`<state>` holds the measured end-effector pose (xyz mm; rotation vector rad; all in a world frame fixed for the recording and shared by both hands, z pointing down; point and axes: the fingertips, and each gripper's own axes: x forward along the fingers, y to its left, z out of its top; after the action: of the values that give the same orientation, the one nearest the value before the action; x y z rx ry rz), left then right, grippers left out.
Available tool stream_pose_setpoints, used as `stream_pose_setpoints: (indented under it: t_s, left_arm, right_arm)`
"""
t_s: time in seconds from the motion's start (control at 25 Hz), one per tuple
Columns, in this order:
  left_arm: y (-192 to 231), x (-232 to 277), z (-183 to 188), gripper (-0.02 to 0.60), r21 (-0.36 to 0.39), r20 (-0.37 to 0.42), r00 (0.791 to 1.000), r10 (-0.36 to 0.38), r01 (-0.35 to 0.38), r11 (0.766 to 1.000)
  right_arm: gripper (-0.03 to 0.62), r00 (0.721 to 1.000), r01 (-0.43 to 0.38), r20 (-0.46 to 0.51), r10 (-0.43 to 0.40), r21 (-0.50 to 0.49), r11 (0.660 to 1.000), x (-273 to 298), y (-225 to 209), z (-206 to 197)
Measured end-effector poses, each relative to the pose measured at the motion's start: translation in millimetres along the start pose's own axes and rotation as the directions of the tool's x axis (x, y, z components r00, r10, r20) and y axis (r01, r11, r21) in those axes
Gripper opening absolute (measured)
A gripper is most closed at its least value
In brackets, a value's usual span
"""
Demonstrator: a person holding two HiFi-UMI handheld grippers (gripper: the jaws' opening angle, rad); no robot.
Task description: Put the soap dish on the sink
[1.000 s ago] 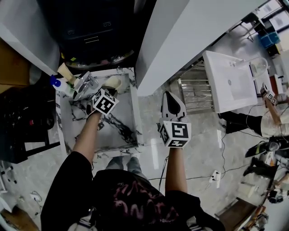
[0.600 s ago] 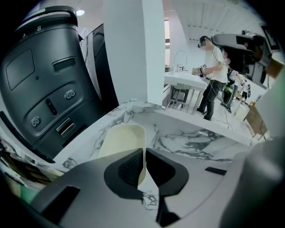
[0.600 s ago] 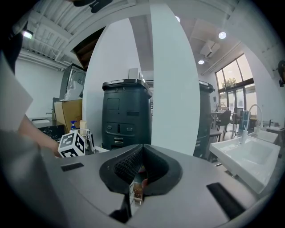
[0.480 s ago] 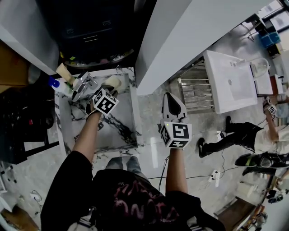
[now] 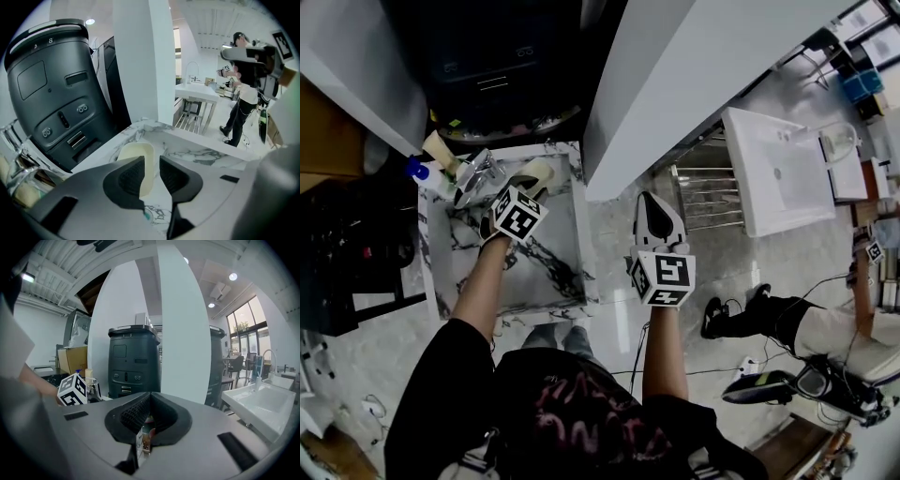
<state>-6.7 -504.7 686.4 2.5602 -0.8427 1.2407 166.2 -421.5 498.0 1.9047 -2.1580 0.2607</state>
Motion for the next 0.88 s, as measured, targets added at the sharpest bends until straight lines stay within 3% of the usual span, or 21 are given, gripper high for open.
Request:
stream_pose_setpoints:
  t_s: [0.48, 0.88]
  left_arm:
    - [-22, -69, 18, 0.043, -0.093, 0.136, 0.986, 0.096, -0.084, 0.992]
    - [-48, -143, 44, 0.017, -0.163, 0.257, 0.942, 0.218, -0.18, 0.97]
  right_arm:
    - [0.012, 0.998, -0.06, 0.034, 0.06, 0.002, 0.998, -31, 18, 5]
    - [0.012, 0.992, -0.105, 0.076, 0.105, -0.01, 0.994, -71, 24, 14]
